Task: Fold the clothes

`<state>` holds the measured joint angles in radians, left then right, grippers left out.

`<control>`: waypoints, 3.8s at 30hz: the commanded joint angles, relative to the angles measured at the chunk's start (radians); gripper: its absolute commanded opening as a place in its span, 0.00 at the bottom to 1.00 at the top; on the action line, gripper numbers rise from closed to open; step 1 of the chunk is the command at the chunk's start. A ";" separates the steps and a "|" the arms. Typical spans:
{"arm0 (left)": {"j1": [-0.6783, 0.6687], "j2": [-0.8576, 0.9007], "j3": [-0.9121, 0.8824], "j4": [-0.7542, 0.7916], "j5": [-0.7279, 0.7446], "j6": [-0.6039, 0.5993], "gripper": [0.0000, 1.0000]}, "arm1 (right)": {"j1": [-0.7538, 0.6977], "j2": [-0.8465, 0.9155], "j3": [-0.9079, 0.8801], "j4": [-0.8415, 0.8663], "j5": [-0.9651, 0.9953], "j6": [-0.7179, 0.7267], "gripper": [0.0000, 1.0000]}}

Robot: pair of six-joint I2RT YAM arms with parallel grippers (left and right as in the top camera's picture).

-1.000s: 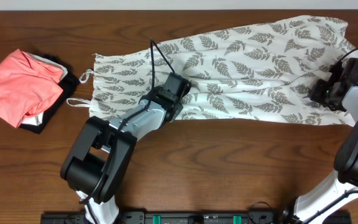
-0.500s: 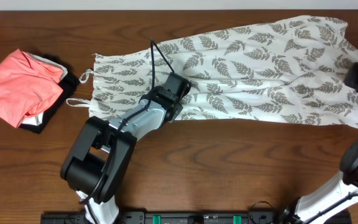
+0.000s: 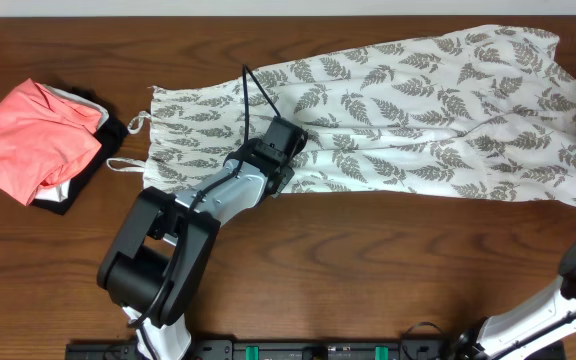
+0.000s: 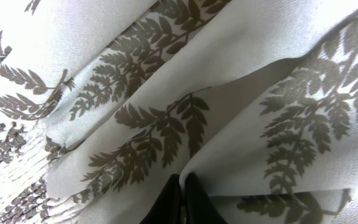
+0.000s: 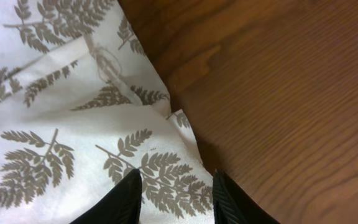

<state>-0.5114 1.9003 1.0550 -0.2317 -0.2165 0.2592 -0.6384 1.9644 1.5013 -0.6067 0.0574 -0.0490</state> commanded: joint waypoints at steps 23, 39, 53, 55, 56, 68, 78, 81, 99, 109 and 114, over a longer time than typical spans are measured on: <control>0.005 0.026 -0.003 -0.021 0.007 -0.010 0.06 | -0.004 0.138 0.008 0.036 -0.040 -0.028 0.38; 0.005 0.026 -0.003 -0.021 0.007 -0.010 0.05 | -0.003 0.116 0.062 0.051 -0.077 0.053 0.01; 0.005 0.026 -0.003 -0.021 0.007 -0.032 0.06 | -0.002 0.138 0.118 0.220 -0.069 0.183 0.01; 0.005 0.026 -0.003 -0.021 0.007 -0.033 0.06 | -0.002 0.152 0.118 0.229 -0.069 0.183 0.01; 0.005 0.026 -0.003 -0.021 0.007 -0.033 0.06 | -0.002 0.164 0.118 0.233 -0.069 0.183 0.01; 0.005 0.026 -0.003 -0.020 0.007 -0.040 0.06 | -0.002 0.295 0.118 0.198 -0.069 0.158 0.16; 0.005 0.003 -0.002 -0.020 0.002 -0.040 0.47 | -0.012 0.161 0.120 0.138 -0.049 0.095 0.45; 0.005 -0.027 0.002 -0.021 -0.036 -0.040 0.52 | -0.012 0.077 0.120 0.143 -0.043 0.095 0.46; 0.008 -0.124 -0.016 -0.058 0.075 -0.213 0.60 | 0.080 0.090 0.120 -0.084 -0.109 0.061 0.43; 0.049 -0.026 -0.016 -0.055 0.076 -0.220 0.60 | 0.112 0.199 0.119 -0.096 -0.126 0.032 0.50; 0.063 -0.023 -0.016 -0.056 0.076 -0.220 0.61 | 0.118 0.209 0.119 -0.106 -0.126 0.032 0.51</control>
<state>-0.4591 1.8648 1.0534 -0.2832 -0.1375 0.0483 -0.5308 2.1574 1.6249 -0.7101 -0.0601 -0.0051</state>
